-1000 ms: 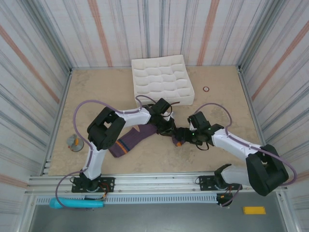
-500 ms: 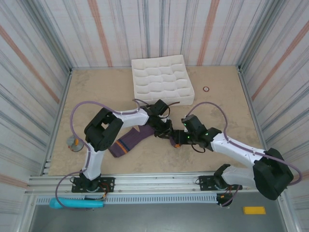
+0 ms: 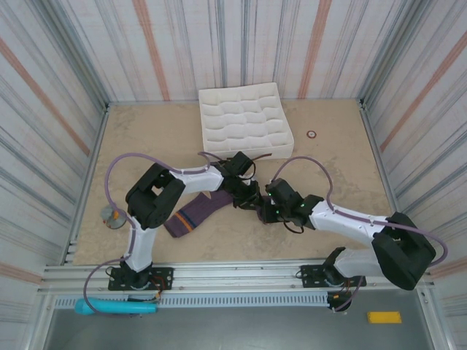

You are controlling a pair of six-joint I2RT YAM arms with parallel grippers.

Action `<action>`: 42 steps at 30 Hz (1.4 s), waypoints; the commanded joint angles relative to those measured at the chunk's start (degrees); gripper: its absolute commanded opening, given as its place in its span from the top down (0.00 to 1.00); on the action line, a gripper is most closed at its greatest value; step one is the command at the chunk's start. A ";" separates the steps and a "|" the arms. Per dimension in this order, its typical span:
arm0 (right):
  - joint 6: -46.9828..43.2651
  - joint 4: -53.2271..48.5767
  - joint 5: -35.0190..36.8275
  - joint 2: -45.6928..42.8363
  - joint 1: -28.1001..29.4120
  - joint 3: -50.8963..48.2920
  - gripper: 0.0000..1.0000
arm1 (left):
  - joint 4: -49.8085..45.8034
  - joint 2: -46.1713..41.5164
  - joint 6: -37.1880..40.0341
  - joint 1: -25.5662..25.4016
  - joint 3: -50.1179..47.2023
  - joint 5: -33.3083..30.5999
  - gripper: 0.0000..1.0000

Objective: Roll the socks

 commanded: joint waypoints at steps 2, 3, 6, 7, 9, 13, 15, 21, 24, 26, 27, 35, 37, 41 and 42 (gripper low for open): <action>2.62 0.62 0.48 2.56 -0.38 -2.47 0.81 | -2.75 -0.31 -1.54 0.09 -3.03 -4.90 0.73; 3.24 1.17 -0.24 2.62 -0.74 -3.12 0.83 | -2.10 -0.65 -1.81 0.10 -3.47 -4.91 0.68; 5.37 4.01 -3.66 2.09 -2.39 -5.97 0.87 | 0.18 -2.03 -2.15 0.10 -4.88 -5.30 0.46; 6.21 5.64 -5.35 1.51 -3.40 -7.33 0.88 | 1.35 -2.72 -2.18 0.10 -5.58 -5.52 0.42; 7.39 8.51 -8.36 0.30 -5.49 -9.91 0.88 | 3.07 -4.00 -1.89 0.18 -6.55 -6.12 0.39; 8.68 11.72 -14.47 -1.43 -9.77 -12.92 0.88 | 8.12 -6.48 -0.88 0.87 -8.88 -6.18 0.36; 9.61 14.05 -17.89 -2.40 -12.67 -14.97 0.89 | 9.97 -6.85 0.30 1.06 -9.06 -5.34 0.37; 10.18 16.56 -26.82 -2.12 -20.39 -17.08 0.91 | 12.52 -6.74 4.07 1.14 -9.75 -5.02 0.43; 11.68 20.98 -32.32 -0.28 -24.41 -18.73 0.91 | 14.29 -5.82 4.64 1.07 -9.71 -4.25 0.46; 12.11 22.70 -34.73 0.87 -26.29 -19.19 0.92 | 14.69 -5.18 5.01 0.90 -9.31 -4.23 0.47; 12.13 22.98 -35.47 1.42 -26.90 -19.21 0.92 | 14.76 -4.87 5.21 0.76 -8.99 -4.31 0.47; 12.97 24.66 -39.94 4.04 -31.01 -18.99 0.92 | 11.83 -1.04 6.07 -0.98 -3.97 -5.12 0.48; 13.03 24.91 -40.78 4.60 -31.94 -19.02 0.93 | 10.41 -0.10 5.82 -1.43 -3.04 -5.78 0.49; 13.58 25.12 -41.83 5.02 -33.20 -19.20 0.92 | 9.02 1.41 4.43 -1.42 -2.50 -5.96 0.57; 13.65 24.82 -41.92 4.82 -33.38 -19.08 0.92 | 7.96 1.79 4.67 -1.48 -1.81 -5.93 0.62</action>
